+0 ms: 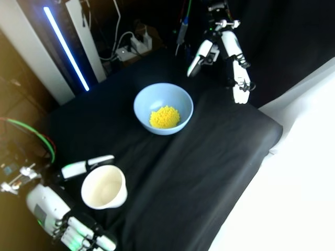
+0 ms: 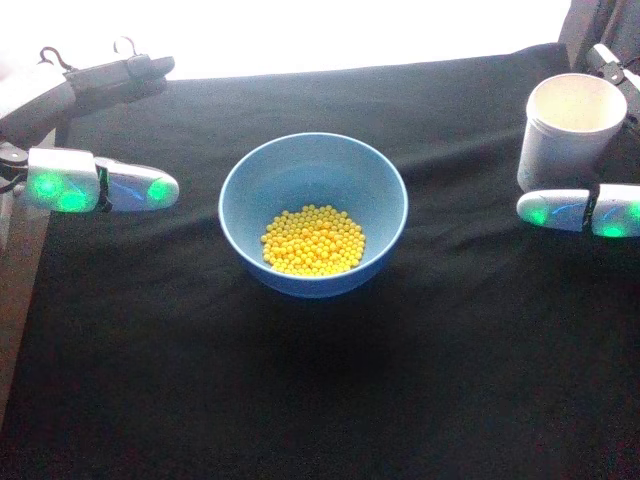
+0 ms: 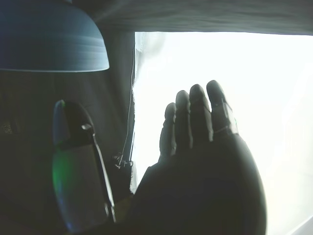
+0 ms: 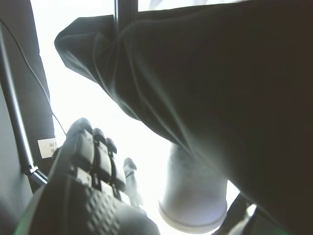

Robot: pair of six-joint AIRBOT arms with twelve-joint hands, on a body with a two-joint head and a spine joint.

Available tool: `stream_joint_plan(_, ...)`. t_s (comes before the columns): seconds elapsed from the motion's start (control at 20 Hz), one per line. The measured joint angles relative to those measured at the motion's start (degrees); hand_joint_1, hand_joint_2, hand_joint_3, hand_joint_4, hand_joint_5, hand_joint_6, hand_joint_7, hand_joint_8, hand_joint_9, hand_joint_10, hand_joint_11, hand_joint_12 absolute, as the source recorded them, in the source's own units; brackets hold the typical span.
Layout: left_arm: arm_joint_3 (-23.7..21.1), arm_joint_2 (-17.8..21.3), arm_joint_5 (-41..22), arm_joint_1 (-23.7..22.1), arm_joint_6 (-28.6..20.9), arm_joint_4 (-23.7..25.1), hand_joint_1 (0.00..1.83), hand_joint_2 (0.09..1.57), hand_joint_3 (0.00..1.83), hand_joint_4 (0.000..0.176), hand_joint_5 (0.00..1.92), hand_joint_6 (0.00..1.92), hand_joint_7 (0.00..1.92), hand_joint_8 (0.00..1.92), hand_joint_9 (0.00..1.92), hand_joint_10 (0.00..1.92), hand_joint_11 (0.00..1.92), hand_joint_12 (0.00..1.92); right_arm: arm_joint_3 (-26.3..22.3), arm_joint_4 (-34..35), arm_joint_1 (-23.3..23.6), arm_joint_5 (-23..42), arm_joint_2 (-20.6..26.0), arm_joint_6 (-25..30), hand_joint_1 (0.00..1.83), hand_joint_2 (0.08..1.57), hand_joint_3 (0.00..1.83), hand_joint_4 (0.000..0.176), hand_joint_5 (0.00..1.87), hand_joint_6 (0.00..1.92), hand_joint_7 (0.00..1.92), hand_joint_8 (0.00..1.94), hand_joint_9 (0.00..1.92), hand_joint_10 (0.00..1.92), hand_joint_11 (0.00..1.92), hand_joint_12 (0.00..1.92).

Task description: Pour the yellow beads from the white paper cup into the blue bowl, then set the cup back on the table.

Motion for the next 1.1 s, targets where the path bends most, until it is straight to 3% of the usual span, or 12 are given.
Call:
stream_joint_plan(0.3,0.37,0.02,0.48,0.09,-0.85,0.96,0.81,0.86,0.0,0.0,0.18,0.0,0.27,0.0,0.21,0.0,0.0,0.35,-1.4,-4.39,0.0,1.42,3.32,0.15,0.83,0.44,0.0,0.176,0.0,0.0,0.0,0.0,0.0,0.0,0.0,0.0)
stream_joint_plan(0.35,0.42,0.26,1.05,0.63,-0.96,1.31,0.81,0.85,0.0,0.0,0.18,0.0,0.27,0.01,0.25,0.01,0.0,0.53,-2.03,-5.84,0.0,1.79,4.35,0.15,0.8,0.42,0.0,0.176,0.0,0.0,0.0,0.0,0.0,0.0,0.0,0.0)
stream_joint_plan(0.45,0.42,0.74,1.99,1.09,-0.98,1.46,0.8,0.84,0.0,0.0,0.18,0.0,0.3,0.01,0.27,0.01,0.0,0.6,-2.97,-7.82,0.0,2.14,5.81,0.13,0.76,0.4,0.0,0.176,0.0,0.0,0.0,0.0,0.0,0.0,0.0,0.0)
stream_joint_plan(0.5,0.42,1.29,2.54,1.29,-0.96,1.29,0.8,0.82,0.0,0.023,0.18,0.0,0.31,0.01,0.27,0.01,0.0,0.55,-3.72,-8.28,0.0,2.82,6.93,0.11,0.75,0.4,0.0,0.176,0.0,0.0,0.0,0.0,0.0,0.0,0.0,0.0)
stream_joint_plan(0.6,0.42,2.03,2.49,1.29,-0.98,0.9,0.77,0.81,0.0,0.031,0.16,0.0,0.29,0.0,0.26,0.0,0.0,0.53,-5.16,-8.09,0.0,4.02,8.74,-0.76,0.78,0.37,0.0,0.176,0.0,0.0,0.0,0.0,0.0,0.0,0.0,0.0)
stream_joint_plan(0.65,0.42,2.32,2.08,1.29,-0.98,0.17,0.71,0.77,0.0,0.051,0.12,0.0,0.25,0.0,0.26,0.0,0.0,0.57,-6.43,-8.61,0.0,4.96,10.6,-1.92,0.77,0.34,0.0,0.176,0.0,0.0,0.0,0.0,0.0,0.0,0.0,0.0)
stream_joint_plan(0.75,-0.42,3.39,0.52,1.73,-0.76,-1.03,0.76,0.77,0.0,0.042,0.08,0.0,0.19,0.0,0.21,0.0,0.0,0.56,-8.52,-8.72,0.02,8.2,13.38,-3.26,0.77,0.32,0.0,0.176,0.0,0.0,0.0,0.0,0.0,0.0,0.0,0.0)
stream_joint_plan(0.8,-1.18,4.2,-0.57,2.08,-0.35,-1.6,0.75,0.77,0.0,0.006,0.06,0.0,0.18,0.0,0.19,0.0,0.0,0.61,-9.18,-8.63,0.0,9.18,14.01,-3.43,0.76,0.33,0.0,0.176,0.0,0.0,0.0,0.0,0.0,0.0,0.0,0.0)
stream_joint_plan(0.85,-2.49,5.64,-1.7,2.14,1.22,-2.29,0.76,0.78,0.0,0.0,0.05,0.0,0.16,0.0,0.19,0.0,0.0,0.64,-10.16,-8.72,0.0,9.92,14.84,-3.72,0.75,0.34,0.0,0.176,0.0,0.0,0.0,0.0,0.0,0.0,0.0,0.0)
stream_joint_plan(0.95,-4.35,7.87,-4.68,2.49,3.67,-4.26,0.73,0.77,0.0,0.0,0.02,0.0,0.17,0.0,0.21,0.01,0.0,0.78,-12.09,-9.27,0.0,11.41,16.11,-5.03,0.75,0.33,0.0,0.176,0.0,0.0,0.0,0.0,0.0,0.0,0.0,0.0)
stream_joint_plan(1.05,-5.62,9.66,-8.57,2.49,4.9,-6.23,0.74,0.76,0.0,0.005,0.03,0.0,0.22,0.01,0.22,0.0,0.0,0.67,-14.21,-10.84,0.0,13.42,17.99,-6.84,0.72,0.32,0.0,0.176,0.0,0.0,0.0,0.0,0.0,0.0,0.0,0.0)
stream_joint_plan(1.1,-5.99,10.01,-9.99,2.49,5.11,-6.56,0.74,0.75,0.0,0.027,0.04,0.0,0.22,0.0,0.21,0.0,0.0,0.66,-14.93,-11.15,0.0,14.45,18.8,-7.76,0.7,0.34,0.0,0.176,0.0,0.0,0.0,0.0,0.0,0.0,0.0,0.0)
